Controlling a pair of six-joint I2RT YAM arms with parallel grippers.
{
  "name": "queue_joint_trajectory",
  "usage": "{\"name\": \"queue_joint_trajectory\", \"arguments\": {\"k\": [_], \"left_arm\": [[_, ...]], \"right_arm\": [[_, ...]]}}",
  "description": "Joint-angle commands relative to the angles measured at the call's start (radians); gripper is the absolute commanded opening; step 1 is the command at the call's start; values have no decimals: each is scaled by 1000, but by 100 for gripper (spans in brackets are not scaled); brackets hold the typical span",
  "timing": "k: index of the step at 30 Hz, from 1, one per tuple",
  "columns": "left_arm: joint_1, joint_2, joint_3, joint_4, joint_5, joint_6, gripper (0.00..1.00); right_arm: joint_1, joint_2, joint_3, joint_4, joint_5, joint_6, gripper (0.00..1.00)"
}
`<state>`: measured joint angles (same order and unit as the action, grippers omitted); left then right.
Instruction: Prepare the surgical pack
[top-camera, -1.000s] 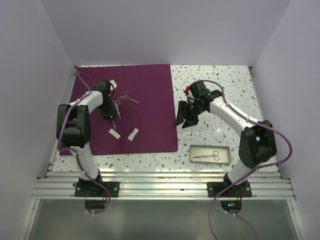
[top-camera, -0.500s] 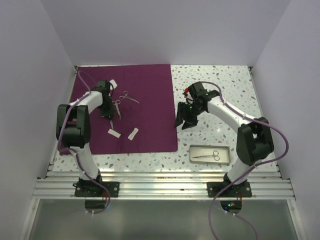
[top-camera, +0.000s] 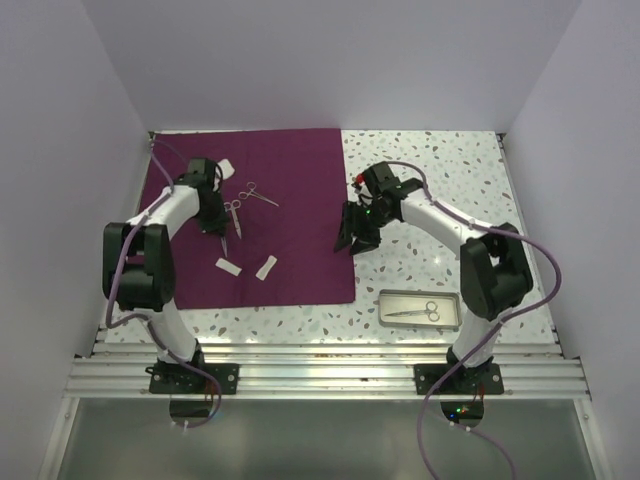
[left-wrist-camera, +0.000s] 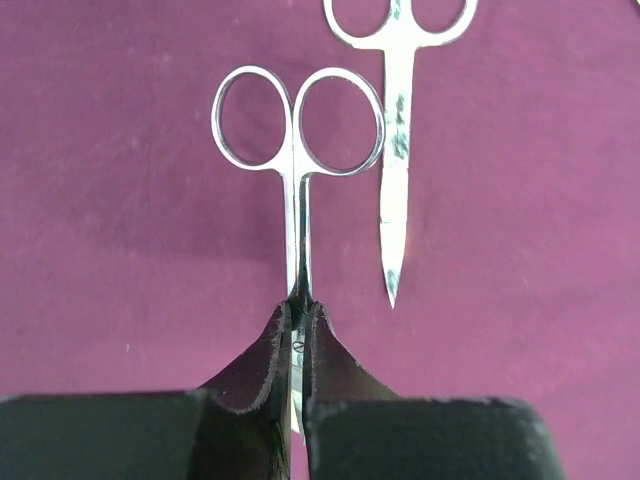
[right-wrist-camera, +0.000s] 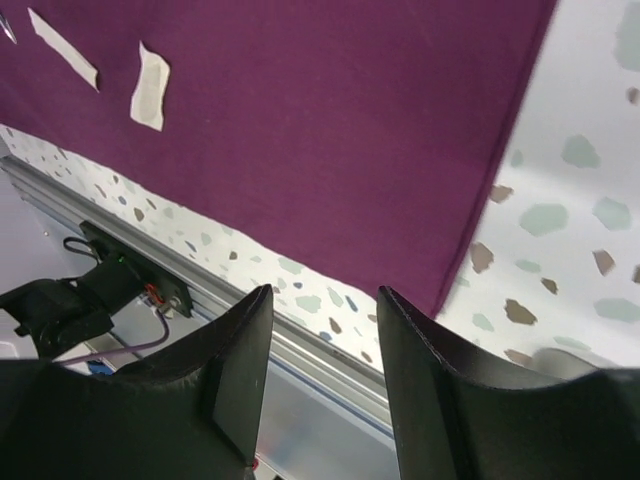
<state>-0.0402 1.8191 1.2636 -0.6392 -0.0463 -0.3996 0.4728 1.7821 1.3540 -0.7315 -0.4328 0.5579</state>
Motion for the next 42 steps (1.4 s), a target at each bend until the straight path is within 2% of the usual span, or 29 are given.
{"name": "queue_joint_trajectory", "arguments": {"k": [1,8,11,14,17,19,20,23,25,28,31,34,37,42], "left_arm": [[3,-93,-36,6,34,13,0],[2,-185,-136,16,106,10,0],[3,-231,-176,18,134,8,0],[3,-271,-219,18,146,8,0],[2,-280,-239,35,137,7,0],[2,-261,-227,36,114,-1,24],[2,-242,-208,41,97,-7,47],[-1,-205,-150,50,53,-22,63],[-3,-150,-88,38,5,-31,66],[-3,-71,-2,16,-46,-28,63],[-3,-9,66,4,-55,-27,52],[-3,48,114,1,-41,-25,37],[-3,94,144,1,-41,-24,28],[-1,146,178,3,-61,-24,24]], "right_arm": [[33,45,63,73,-64,48,49],[95,146,140,216,-171,160,49],[131,198,177,338,-211,263,55],[158,288,300,304,-204,300,60],[170,347,405,253,-178,297,60],[170,355,439,219,-147,286,60],[170,355,441,190,-127,275,60],[170,341,432,133,-89,248,60],[171,317,398,124,-64,221,60],[167,278,363,87,-32,177,60],[162,241,326,72,-17,152,60],[153,215,292,72,-12,140,60],[142,200,267,69,-7,131,60],[127,195,255,67,-11,123,60]]}}
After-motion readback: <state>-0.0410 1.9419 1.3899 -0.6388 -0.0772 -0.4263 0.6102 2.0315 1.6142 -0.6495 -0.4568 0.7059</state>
